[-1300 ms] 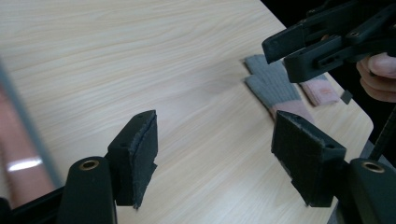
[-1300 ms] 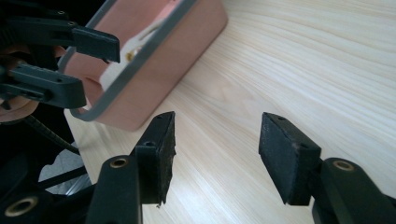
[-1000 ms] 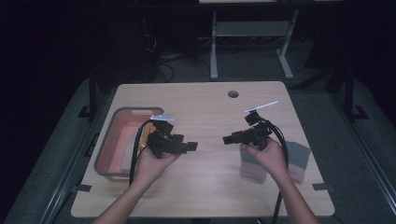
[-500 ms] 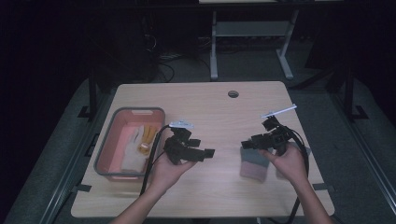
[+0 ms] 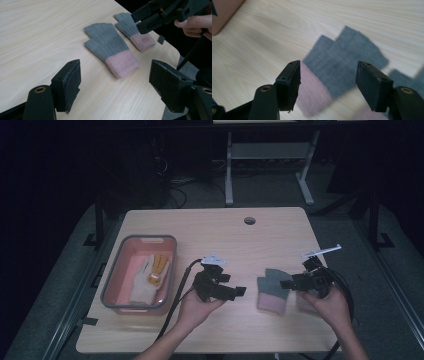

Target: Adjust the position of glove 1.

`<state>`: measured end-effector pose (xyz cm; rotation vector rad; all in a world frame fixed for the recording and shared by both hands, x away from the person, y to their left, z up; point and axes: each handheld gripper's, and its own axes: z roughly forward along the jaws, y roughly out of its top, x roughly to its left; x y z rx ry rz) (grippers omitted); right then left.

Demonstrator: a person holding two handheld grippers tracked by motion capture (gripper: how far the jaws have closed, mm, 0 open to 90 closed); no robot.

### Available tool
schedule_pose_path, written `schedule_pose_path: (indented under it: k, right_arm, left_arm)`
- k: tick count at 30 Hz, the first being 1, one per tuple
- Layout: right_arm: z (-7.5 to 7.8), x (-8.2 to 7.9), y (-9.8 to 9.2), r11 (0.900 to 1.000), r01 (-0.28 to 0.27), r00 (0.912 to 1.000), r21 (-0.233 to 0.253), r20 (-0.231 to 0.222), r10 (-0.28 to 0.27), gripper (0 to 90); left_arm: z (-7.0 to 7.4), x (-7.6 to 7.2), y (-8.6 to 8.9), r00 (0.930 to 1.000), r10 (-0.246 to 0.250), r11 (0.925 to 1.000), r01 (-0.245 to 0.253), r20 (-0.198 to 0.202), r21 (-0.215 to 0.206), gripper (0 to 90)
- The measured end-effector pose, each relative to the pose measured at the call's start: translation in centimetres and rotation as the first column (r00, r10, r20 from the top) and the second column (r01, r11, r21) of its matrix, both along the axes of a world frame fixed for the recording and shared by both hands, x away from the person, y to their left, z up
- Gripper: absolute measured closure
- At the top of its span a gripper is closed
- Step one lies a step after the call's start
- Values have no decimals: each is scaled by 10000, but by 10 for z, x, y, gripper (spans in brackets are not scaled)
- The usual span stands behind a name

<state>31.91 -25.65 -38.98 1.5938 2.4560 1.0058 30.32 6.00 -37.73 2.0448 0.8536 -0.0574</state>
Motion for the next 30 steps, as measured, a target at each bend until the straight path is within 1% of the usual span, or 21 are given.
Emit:
schedule_pose_path:
  k: [1,2,3,4,5,6,7,9,10,11,13,15,16,17,18,21,22,27,28,30]
  right_arm:
    - [0,0,0,10000,0,10000,0,0,0,363]
    - [-4,-3,-6,9998,115,9999,-156,-14,-115,363]
    - [-4,-3,-6,9998,115,9999,-156,-14,-115,363]
    - [-8,-6,-12,9995,198,9998,-255,-52,-199,364]
    - [-8,-6,-12,9995,198,9998,-255,-52,-199,364]
    - [-12,-8,-17,9986,330,9994,-410,-53,-332,368]
    - [-14,-9,-19,9981,375,9993,-494,-40,-377,369]
    - [-15,-10,-22,9975,404,9992,-581,-37,-406,371]
    - [-18,-12,-26,9963,539,9985,-672,-25,-542,374]
    - [-18,-12,-26,9963,539,9985,-672,-25,-542,374]
    - [-20,-14,-33,9945,666,9977,-805,-33,-671,380]
    - [-21,-14,-36,9937,721,9973,-854,-46,-728,381]
    - [-22,-15,-42,9919,886,9959,-910,-87,-898,383]
    - [-22,-15,-42,9919,886,9959,-910,-87,-898,383]
    - [-25,-16,-47,9904,980,9950,-978,-77,-992,386]
    - [-27,-16,-51,9882,1115,9935,-1052,-100,-1132,391]
    - [-30,-16,-54,9855,1171,9928,-1230,-116,-1194,395]
    - [-36,-15,-57,9812,1288,9909,-1434,-213,-1332,411]
    - [-39,-14,-59,9782,1364,9896,-1569,-230,-1417,417]
    - [-43,-13,-62,9763,1373,9894,-1673,-245,-1434,423]
  left_arm:
    - [0,0,0,10000,0,10000,0,0,0,256]
    - [-3,-1,-6,9998,-151,9999,151,-95,-28,254]
    - [-3,-1,-6,9998,-151,9999,151,-95,-28,255]
    - [-6,-2,-12,9997,-233,9997,233,14,-1,255]
    - [-6,-2,-12,9997,-233,9997,233,14,-1,255]
    - [-8,-4,-18,9994,-329,9995,330,139,-27,255]
    - [-10,-4,-21,9992,-371,9993,372,174,-46,255]
    - [-11,-5,-24,9989,-414,9991,415,207,-39,254]
    - [-13,-5,-29,9988,-466,9989,468,149,-79,247]
    - [-13,-5,-29,9988,-466,9989,468,149,-79,247]
    - [-15,-6,-35,9983,-538,9984,541,225,-132,247]
    - [-15,-6,-36,9982,-552,9983,556,249,-159,247]
    - [-16,-6,-39,9977,-599,9979,606,310,-236,246]
    - [-16,-6,-39,9977,-599,9979,606,310,-236,243]
    - [-17,-7,-41,9974,-591,9979,601,400,-249,242]
    - [-19,-8,-43,9969,-596,9977,612,520,-304,242]
    - [-20,-8,-45,9965,-607,9976,624,571,-296,242]
    - [-24,-8,-50,9962,-648,9972,668,578,-331,237]
    - [-25,-7,-51,9960,-686,9970,705,569,-313,236]
    - [-26,-8,-53,9957,-709,9969,727,600,-289,236]
